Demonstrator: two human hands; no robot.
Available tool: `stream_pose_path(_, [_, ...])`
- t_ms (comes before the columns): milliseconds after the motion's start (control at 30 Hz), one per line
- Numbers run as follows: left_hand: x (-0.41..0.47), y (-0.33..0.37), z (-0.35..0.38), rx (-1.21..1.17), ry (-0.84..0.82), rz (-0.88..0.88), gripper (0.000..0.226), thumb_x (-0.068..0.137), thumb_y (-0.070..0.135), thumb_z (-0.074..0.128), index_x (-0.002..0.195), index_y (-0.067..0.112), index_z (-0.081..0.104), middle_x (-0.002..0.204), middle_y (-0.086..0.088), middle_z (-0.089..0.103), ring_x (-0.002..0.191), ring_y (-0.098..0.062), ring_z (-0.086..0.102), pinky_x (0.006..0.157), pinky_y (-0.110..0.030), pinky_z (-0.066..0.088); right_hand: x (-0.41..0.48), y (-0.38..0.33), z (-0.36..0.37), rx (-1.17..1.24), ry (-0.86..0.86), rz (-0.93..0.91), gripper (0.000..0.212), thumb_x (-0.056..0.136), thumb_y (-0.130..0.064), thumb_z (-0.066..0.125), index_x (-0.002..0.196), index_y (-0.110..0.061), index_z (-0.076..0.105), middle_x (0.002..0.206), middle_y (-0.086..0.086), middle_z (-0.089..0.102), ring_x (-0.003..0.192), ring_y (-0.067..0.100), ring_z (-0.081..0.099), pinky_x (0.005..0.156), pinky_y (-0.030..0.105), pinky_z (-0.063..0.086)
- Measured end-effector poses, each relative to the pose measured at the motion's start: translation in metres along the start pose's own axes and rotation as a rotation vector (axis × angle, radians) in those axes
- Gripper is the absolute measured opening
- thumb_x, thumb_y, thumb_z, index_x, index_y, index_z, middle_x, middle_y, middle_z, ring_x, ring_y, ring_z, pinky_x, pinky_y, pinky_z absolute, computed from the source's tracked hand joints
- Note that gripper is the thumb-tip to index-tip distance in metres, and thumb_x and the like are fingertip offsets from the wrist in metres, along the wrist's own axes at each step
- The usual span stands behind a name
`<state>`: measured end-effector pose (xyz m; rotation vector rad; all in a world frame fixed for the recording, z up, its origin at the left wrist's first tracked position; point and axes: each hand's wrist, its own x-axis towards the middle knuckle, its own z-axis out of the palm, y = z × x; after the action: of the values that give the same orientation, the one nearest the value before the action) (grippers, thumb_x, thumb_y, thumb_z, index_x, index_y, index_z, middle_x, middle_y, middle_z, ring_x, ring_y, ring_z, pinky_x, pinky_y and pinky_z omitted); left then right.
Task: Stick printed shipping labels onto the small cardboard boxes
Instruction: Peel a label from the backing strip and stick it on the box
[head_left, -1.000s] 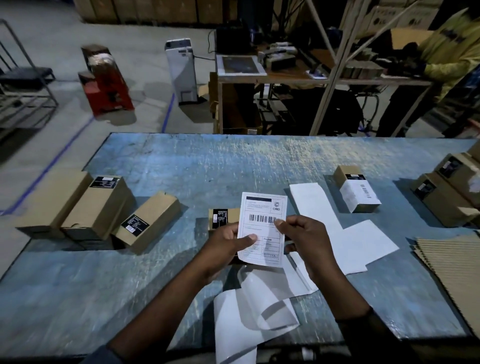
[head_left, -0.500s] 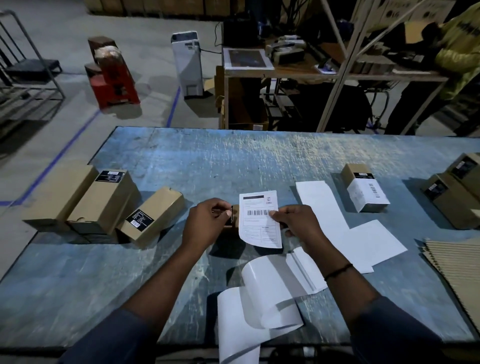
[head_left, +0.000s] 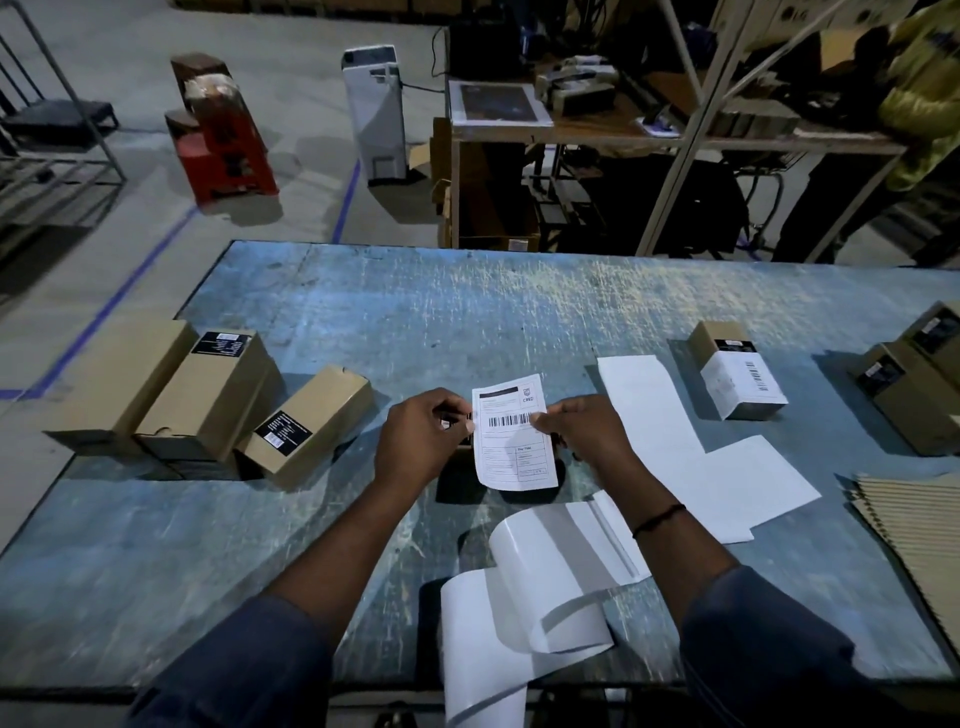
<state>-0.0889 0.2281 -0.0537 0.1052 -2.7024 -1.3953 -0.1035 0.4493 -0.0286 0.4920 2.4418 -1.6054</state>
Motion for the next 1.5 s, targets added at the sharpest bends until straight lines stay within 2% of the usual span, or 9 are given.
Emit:
stream_pose_path(333, [0.001, 0.001, 0.001, 0.045, -0.007, 0.026, 0.015, 0.077, 0.026, 0.083, 0.087, 0.032, 0.073, 0.083, 0.02, 0.073, 0.076, 0.003, 0.067, 0.067, -0.023, 0.054, 0.004, 0.004, 0.007, -0.083, 0.053, -0.015, 0.028, 0.069, -0.026, 0.084, 0.064, -0.003, 0.068, 0.063, 0.009, 0.071, 0.054, 0.021, 0.063, 0.057, 0.031, 0.047])
stream_pose_path(567, [0.006, -0.001, 0.005, 0.215, -0.07, 0.084, 0.033, 0.085, 0.031, 0.071, 0.116, 0.04, 0.075, 0.098, 0.012, 0.066, 0.09, -0.011, 0.064, 0.071, -0.027, 0.049, -0.004, 0.001, 0.018, -0.349, 0.192, -0.162, 0.032, 0.076, -0.02, 0.076, 0.056, -0.006, 0.055, 0.052, 0.004, 0.054, 0.052, 0.018, 0.049, 0.05, 0.026, 0.034])
stream_pose_path(700, [0.008, 0.0, 0.005, 0.236, -0.067, 0.063, 0.033, 0.084, 0.033, 0.07, 0.116, 0.043, 0.074, 0.097, 0.013, 0.065, 0.091, -0.011, 0.064, 0.074, -0.029, 0.054, -0.003, 0.006, 0.026, -0.443, 0.208, -0.161, 0.024, 0.082, -0.031, 0.075, 0.073, -0.017, 0.058, 0.081, 0.007, 0.07, 0.078, 0.027, 0.066, 0.064, 0.026, 0.04])
stream_pose_path(833, [0.008, -0.001, 0.007, 0.225, -0.073, 0.052, 0.033, 0.084, 0.032, 0.071, 0.115, 0.044, 0.073, 0.097, 0.014, 0.065, 0.09, -0.01, 0.064, 0.076, -0.031, 0.056, -0.006, 0.011, 0.015, -0.266, 0.271, -0.131, 0.052, 0.075, -0.032, 0.088, 0.103, -0.008, 0.052, 0.091, 0.001, 0.06, 0.081, 0.021, 0.06, 0.068, 0.026, 0.039])
stream_pose_path(967, [0.008, -0.001, 0.008, 0.204, -0.069, 0.043, 0.033, 0.083, 0.028, 0.071, 0.112, 0.043, 0.073, 0.095, 0.014, 0.065, 0.089, -0.01, 0.063, 0.077, -0.032, 0.056, 0.001, 0.028, 0.002, 0.066, 0.049, 0.126, 0.051, 0.062, -0.047, 0.093, 0.067, -0.012, 0.057, 0.059, 0.003, 0.058, 0.046, 0.015, 0.047, 0.048, 0.026, 0.036])
stream_pose_path(1167, [0.008, 0.003, 0.009, 0.229, -0.056, 0.006, 0.036, 0.081, 0.025, 0.065, 0.111, 0.044, 0.073, 0.094, 0.014, 0.064, 0.091, -0.011, 0.064, 0.074, -0.03, 0.055, 0.006, 0.033, 0.007, 0.278, 0.025, 0.251, 0.031, 0.074, -0.033, 0.085, 0.078, -0.008, 0.068, 0.069, 0.012, 0.065, 0.053, 0.021, 0.049, 0.051, 0.03, 0.042])
stream_pose_path(1233, [0.006, 0.005, 0.009, 0.273, -0.068, 0.016, 0.04, 0.081, 0.028, 0.063, 0.116, 0.045, 0.07, 0.097, 0.012, 0.063, 0.094, -0.013, 0.065, 0.076, -0.031, 0.055, 0.006, 0.034, 0.008, 0.106, 0.105, 0.085, 0.021, 0.081, -0.029, 0.08, 0.077, -0.011, 0.07, 0.077, 0.009, 0.071, 0.062, 0.023, 0.059, 0.062, 0.035, 0.051])
stream_pose_path(1333, [0.007, 0.008, 0.008, 0.429, -0.12, 0.085, 0.045, 0.086, 0.042, 0.058, 0.13, 0.049, 0.062, 0.106, 0.005, 0.06, 0.103, -0.022, 0.065, 0.088, -0.041, 0.054, 0.006, 0.034, 0.018, -0.497, 0.346, -0.471, 0.022, 0.08, -0.018, 0.075, 0.101, -0.019, 0.071, 0.106, 0.003, 0.07, 0.099, 0.025, 0.062, 0.088, 0.041, 0.052])
stream_pose_path(1500, [0.013, 0.015, 0.01, 0.748, -0.231, 0.15, 0.045, 0.099, 0.055, 0.043, 0.144, 0.053, 0.044, 0.12, -0.008, 0.052, 0.116, -0.031, 0.059, 0.1, -0.048, 0.038, 0.009, 0.018, 0.031, -0.877, 0.107, -0.954, 0.028, 0.08, -0.009, 0.071, 0.107, -0.015, 0.074, 0.106, 0.005, 0.07, 0.095, 0.032, 0.065, 0.08, 0.041, 0.046])
